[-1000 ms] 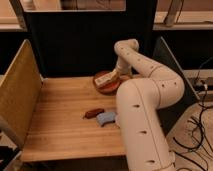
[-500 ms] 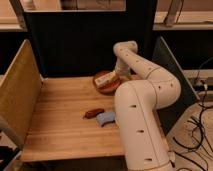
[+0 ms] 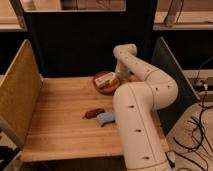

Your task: Drag the ceramic bowl in a circle

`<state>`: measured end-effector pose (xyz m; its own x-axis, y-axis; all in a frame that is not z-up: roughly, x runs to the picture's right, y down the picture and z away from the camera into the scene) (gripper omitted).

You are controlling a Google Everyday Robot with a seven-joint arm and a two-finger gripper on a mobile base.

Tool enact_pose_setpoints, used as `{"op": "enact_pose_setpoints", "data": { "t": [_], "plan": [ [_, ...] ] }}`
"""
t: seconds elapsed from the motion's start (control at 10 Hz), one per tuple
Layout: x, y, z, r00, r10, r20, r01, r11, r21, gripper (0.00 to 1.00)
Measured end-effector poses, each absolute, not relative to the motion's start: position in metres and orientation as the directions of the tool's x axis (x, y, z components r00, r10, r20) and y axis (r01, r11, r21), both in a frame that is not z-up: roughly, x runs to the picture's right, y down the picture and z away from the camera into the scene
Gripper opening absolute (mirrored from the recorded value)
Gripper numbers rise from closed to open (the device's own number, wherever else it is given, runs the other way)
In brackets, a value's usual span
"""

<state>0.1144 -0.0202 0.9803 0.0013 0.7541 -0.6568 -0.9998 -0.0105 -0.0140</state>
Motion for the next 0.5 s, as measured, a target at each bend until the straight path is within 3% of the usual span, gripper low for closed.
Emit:
{"op": "enact_pose_setpoints", "data": {
  "t": [0.5],
  "plan": [
    [0.096, -0.005, 0.997, -0.006, 0.719, -0.695, -0.997, -0.056, -0.048, 0.77]
  ]
}}
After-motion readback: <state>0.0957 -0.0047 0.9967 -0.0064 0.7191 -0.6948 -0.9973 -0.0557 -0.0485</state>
